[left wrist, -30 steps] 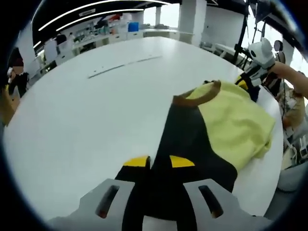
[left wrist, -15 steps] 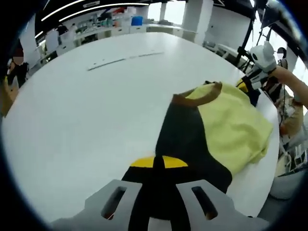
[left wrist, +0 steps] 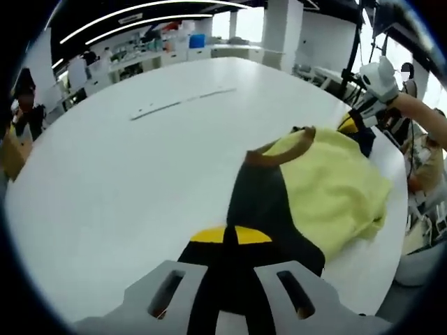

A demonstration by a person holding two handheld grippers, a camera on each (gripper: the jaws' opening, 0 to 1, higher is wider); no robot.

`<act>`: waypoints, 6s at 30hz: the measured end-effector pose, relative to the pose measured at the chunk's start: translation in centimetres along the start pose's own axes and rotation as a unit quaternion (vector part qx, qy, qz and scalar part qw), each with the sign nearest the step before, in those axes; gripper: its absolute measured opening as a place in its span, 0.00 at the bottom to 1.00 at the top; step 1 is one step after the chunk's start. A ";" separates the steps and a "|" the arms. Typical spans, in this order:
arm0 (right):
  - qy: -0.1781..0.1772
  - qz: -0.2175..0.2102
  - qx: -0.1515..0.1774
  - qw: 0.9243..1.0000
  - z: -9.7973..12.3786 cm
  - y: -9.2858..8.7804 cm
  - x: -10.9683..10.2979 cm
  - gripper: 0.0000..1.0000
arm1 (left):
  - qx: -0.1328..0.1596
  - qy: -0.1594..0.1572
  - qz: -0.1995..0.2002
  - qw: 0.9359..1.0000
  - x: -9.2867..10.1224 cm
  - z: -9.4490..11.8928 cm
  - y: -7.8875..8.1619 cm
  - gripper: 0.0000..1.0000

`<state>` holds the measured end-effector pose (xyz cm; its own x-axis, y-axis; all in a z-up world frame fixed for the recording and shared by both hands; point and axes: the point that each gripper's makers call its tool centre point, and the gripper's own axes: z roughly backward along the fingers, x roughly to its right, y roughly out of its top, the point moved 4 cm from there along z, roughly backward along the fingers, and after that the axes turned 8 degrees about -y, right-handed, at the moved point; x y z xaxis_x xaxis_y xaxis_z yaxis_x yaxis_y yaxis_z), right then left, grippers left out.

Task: Fold the garment on the visible template until the final outline fits inside the template.

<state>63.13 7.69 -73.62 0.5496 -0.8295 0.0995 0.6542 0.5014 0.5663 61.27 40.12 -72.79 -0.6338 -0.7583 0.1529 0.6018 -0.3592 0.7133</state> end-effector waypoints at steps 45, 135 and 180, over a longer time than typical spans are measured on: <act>-0.170 -0.076 0.177 0.966 0.5 11.6 7.6 0.00 | 0.195 0.115 -0.035 0.973 -5.9 -1.4 13.7 0.00; -0.063 -0.148 0.134 0.978 6.0 1.6 1.7 0.85 | 0.191 -0.025 -0.066 0.979 1.5 3.7 5.5 0.99; -0.177 -0.276 0.147 0.933 4.5 -6.9 1.5 0.00 | 0.180 -0.017 -0.046 0.982 4.2 7.2 1.2 0.91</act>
<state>57.07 1.88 -73.73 -0.0699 -0.9968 -0.0395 0.5870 -0.0731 0.8063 55.83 40.38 -66.32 -0.6976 -0.7102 0.0942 0.3330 -0.2050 0.9204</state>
